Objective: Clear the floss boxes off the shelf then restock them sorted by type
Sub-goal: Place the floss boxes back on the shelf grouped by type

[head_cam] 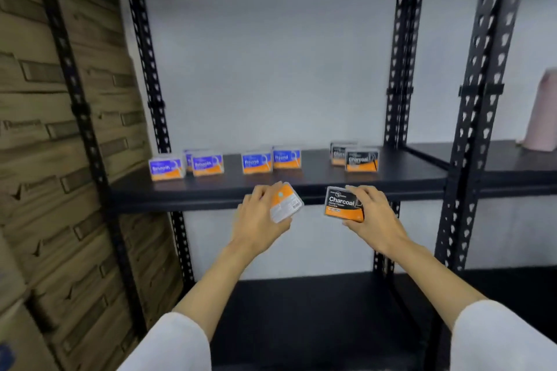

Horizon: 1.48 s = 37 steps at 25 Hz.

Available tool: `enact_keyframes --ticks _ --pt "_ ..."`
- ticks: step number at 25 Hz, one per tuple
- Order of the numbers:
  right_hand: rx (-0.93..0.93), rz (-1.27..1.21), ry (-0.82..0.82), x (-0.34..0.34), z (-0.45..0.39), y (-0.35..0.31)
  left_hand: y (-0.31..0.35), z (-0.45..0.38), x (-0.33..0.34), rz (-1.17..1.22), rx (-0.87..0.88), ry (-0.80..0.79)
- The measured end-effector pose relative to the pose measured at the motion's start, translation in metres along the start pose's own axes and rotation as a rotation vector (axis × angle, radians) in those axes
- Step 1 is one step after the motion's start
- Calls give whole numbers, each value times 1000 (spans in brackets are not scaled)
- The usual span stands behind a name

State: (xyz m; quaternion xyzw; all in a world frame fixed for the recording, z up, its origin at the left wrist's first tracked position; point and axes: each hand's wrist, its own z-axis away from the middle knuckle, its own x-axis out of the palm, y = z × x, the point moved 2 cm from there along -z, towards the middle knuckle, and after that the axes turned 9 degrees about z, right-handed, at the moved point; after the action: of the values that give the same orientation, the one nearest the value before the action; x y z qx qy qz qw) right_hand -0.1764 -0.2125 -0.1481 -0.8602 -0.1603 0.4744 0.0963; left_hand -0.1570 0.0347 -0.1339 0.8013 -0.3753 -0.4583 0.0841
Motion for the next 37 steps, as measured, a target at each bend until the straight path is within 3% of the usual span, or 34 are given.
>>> enact_keyframes --ticks 4,13,25,37 --pt "-24 3 110 -35 -53 10 6 -52 -8 -12 20 31" --pt "42 136 279 -55 -165 94 4 -154 50 80 89 7" --pt "133 150 51 2 -197 186 -10 -198 89 15 173 -62" --pt "121 45 141 -6 -183 164 -17 -200 96 117 193 -285"
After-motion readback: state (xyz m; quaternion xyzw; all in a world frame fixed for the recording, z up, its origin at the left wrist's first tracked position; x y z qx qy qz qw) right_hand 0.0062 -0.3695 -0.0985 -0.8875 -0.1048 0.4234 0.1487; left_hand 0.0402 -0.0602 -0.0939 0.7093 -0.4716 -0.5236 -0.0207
